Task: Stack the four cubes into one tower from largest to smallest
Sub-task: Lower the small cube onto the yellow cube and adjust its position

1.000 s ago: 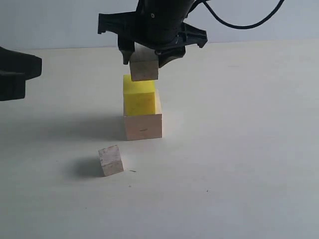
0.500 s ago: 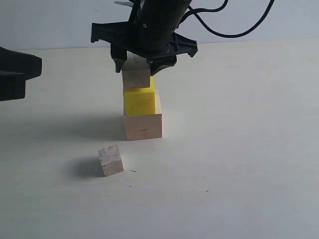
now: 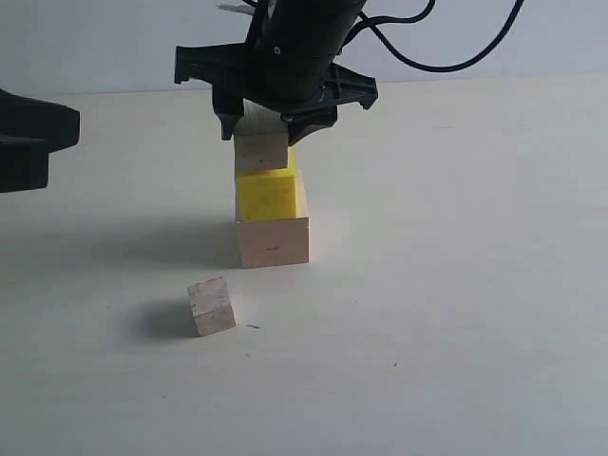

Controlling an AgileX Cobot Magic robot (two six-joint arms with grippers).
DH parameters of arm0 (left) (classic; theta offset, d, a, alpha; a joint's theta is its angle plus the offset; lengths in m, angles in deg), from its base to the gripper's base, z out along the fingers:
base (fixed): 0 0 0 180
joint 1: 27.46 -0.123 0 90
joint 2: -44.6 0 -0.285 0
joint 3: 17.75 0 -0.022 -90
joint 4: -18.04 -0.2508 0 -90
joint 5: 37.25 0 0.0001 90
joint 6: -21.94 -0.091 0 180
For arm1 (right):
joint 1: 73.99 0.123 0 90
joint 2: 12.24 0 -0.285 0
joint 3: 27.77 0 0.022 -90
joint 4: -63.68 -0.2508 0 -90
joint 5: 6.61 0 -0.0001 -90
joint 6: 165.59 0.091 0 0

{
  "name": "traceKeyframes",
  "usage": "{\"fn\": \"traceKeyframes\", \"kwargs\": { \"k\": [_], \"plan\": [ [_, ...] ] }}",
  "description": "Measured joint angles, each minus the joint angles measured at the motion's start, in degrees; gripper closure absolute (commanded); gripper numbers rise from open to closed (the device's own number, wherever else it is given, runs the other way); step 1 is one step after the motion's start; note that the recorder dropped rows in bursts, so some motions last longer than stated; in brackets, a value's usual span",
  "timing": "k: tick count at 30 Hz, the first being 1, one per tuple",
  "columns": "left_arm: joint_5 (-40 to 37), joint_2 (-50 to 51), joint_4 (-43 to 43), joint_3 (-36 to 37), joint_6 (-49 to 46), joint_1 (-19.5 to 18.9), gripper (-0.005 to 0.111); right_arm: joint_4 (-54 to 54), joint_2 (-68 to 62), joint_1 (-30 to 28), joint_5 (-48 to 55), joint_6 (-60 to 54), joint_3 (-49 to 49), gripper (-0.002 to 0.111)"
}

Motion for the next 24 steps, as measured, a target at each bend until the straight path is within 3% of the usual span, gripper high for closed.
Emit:
{"fn": "traceKeyframes", "kwargs": {
  "k": [24],
  "plan": [
    [0.0,0.0,0.0,0.0,0.0,0.0,0.107,0.8,-0.1,0.0,0.0,-0.2,0.0,0.108]
  ]
}}
